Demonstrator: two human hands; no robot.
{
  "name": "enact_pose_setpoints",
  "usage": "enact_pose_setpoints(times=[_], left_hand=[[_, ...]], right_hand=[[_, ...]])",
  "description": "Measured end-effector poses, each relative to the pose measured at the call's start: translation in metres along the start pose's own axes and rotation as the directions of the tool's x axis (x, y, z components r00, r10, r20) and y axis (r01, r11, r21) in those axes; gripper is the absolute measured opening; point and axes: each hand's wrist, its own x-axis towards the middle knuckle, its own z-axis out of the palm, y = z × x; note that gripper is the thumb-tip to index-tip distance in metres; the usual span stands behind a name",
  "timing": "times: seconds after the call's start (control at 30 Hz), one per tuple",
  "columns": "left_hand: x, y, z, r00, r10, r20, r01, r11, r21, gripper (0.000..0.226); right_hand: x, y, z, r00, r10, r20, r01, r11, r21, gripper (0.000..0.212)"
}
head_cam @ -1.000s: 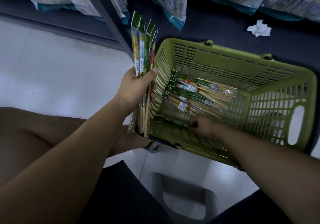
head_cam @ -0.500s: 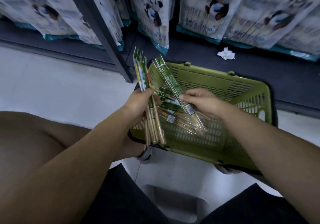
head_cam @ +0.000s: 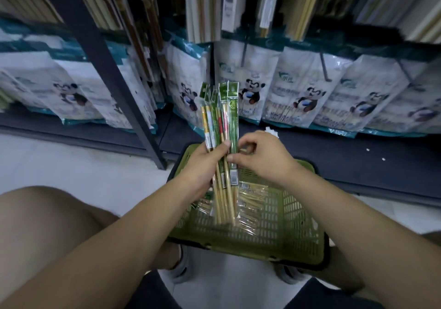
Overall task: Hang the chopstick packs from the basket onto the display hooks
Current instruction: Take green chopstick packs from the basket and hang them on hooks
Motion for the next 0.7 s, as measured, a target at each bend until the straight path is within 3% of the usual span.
enact_pose_setpoints(times=[0.13,0.27,0.43,0.7], left_hand=[[-0.015,0.028,0.011,0.998,0.043,0.052,-0.045,0.998,0.033,0.032],[-0.029,0.063,0.025,0.973,0.171,0.153,-0.19,0.974,0.122,0.032],[-0.04,0.125,0.055,0.901,0.366,0.234,-0.41,0.895,0.179,0.049],[-0.028,0.204,0.107,0.787,0.547,0.287,-0.588,0.805,0.078,0.017]], right_hand=[[-0.008,-0.021,-0.03,0.998,0.063,-0.002,-0.061,0.972,0.227,0.042],[-0.004,-0.052,-0.072,0.983,0.038,-0.178,0.046,0.893,0.447,0.022],[0.004,-0.096,-0.128,0.903,-0.011,-0.429,0.248,0.83,0.499,0.014],[0.017,-0.152,-0.207,0.797,-0.014,-0.604,0.432,0.712,0.553,0.014]])
